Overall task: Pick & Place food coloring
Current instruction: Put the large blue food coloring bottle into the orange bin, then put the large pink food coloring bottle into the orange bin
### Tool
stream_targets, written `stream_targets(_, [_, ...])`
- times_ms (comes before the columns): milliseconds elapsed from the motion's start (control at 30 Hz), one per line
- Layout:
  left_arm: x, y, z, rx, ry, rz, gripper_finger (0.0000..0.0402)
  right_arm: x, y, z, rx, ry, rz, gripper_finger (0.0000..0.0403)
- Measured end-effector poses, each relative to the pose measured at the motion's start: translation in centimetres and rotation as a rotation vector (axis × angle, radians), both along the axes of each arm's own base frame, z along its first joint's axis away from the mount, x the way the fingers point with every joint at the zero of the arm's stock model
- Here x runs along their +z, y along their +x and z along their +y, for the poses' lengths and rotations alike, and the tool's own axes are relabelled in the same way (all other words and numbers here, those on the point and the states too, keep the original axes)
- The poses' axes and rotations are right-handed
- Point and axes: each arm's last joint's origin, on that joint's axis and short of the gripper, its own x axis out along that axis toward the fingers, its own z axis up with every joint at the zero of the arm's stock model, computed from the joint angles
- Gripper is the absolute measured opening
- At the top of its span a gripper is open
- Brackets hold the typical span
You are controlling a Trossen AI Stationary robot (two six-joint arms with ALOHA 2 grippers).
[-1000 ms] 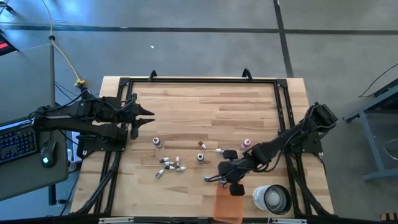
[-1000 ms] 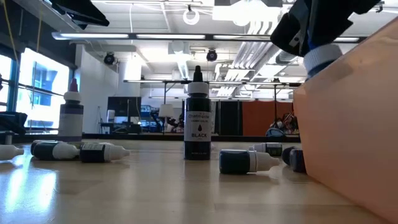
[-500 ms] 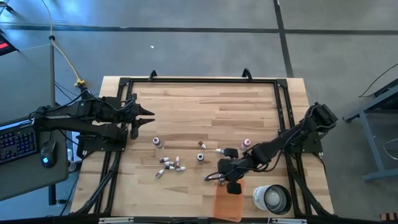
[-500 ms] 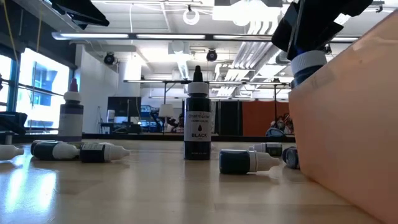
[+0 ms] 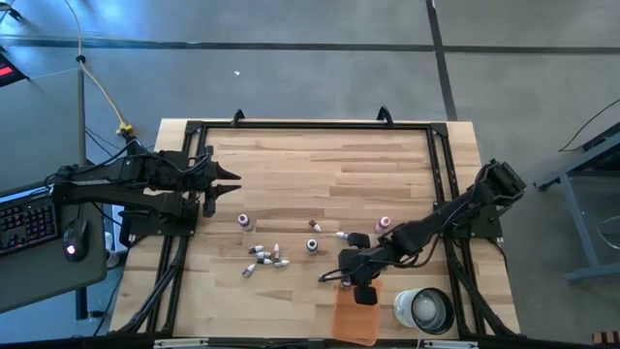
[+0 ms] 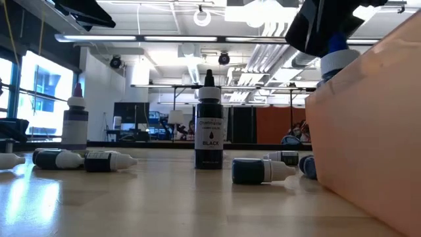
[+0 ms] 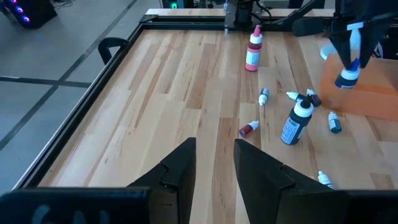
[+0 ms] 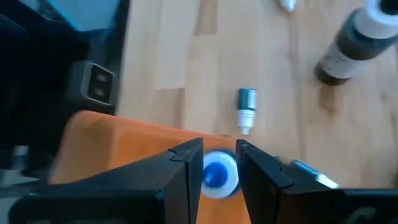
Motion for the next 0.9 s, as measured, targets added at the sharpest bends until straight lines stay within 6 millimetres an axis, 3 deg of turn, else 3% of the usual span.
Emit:
stream_targets(300, [0.0, 0.0, 0.0, 0.000, 0.000, 0.000, 0.0108, 2.4, 0.5, 0.6, 0.055, 0.076, -0.004, 0.0087])
stream_targets(467, [0.0, 0.0, 0.0, 0.000, 0.000, 0.000, 0.0108, 3.8, 0.1, 0.1, 0.038, 0.001, 0.091, 0.0087])
stream_targets(700, [0.0, 0.0, 0.0, 0.001, 0.000, 0.000, 0.0108, 5.5, -1.4, -2.6, 0.001, -0.180, 0.330, 0.0087])
stream_targets(900, [0.0, 0.1, 0.0, 0.000, 0.000, 0.005, 0.0108, 4.7, -2.0, -5.1, -0.126, -0.352, 0.432, 0.0087])
